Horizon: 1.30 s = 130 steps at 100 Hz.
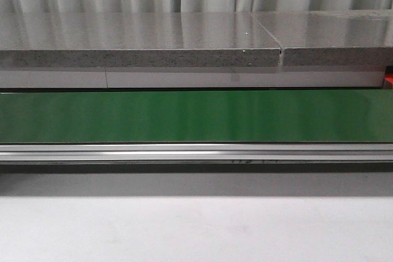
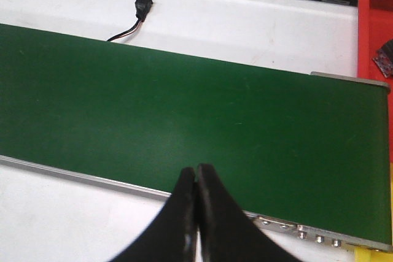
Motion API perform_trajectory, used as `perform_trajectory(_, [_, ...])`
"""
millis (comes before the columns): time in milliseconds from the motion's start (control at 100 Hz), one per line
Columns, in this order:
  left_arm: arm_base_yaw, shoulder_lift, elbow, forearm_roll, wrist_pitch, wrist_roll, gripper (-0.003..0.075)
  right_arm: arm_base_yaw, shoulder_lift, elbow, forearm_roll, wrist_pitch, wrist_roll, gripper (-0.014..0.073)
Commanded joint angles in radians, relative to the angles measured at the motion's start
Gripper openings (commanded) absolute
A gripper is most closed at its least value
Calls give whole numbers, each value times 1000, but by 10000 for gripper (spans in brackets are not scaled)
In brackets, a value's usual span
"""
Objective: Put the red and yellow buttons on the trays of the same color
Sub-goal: 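Move the left gripper down onto another red button and grasp it, then lift the red button toward the belt with the left gripper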
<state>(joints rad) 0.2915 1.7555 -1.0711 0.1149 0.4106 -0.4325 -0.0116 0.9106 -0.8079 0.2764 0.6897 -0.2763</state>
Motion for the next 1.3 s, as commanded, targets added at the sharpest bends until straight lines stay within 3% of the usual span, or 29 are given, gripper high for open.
perform_trajectory(0, [3,-35,-30,-1,-61,-7,660,1,-16,-25,10,-53,-8,-67])
perform_trajectory(160, [3,-35,-30,-1,-66,-7,612,1,-16,-25,10,-53,-8,-67])
perform_trajectory(490, [3,-39,-30,-1,-45,-6,179,1,-16,-25,10,-53,-8,-67])
perform_trajectory(680, [3,-91,-30,-1,-23,0,22,1,-16,-25,10,-53,-8,-67])
perform_trajectory(960, [-13,-249,-30,-3,37,3,-2,1,-16,-25,10,-53,-8,-67])
perform_trajectory(1290, [-145,-379,-30,1,140,88,-2,1,-16,-25,10,-53,-8,-67])
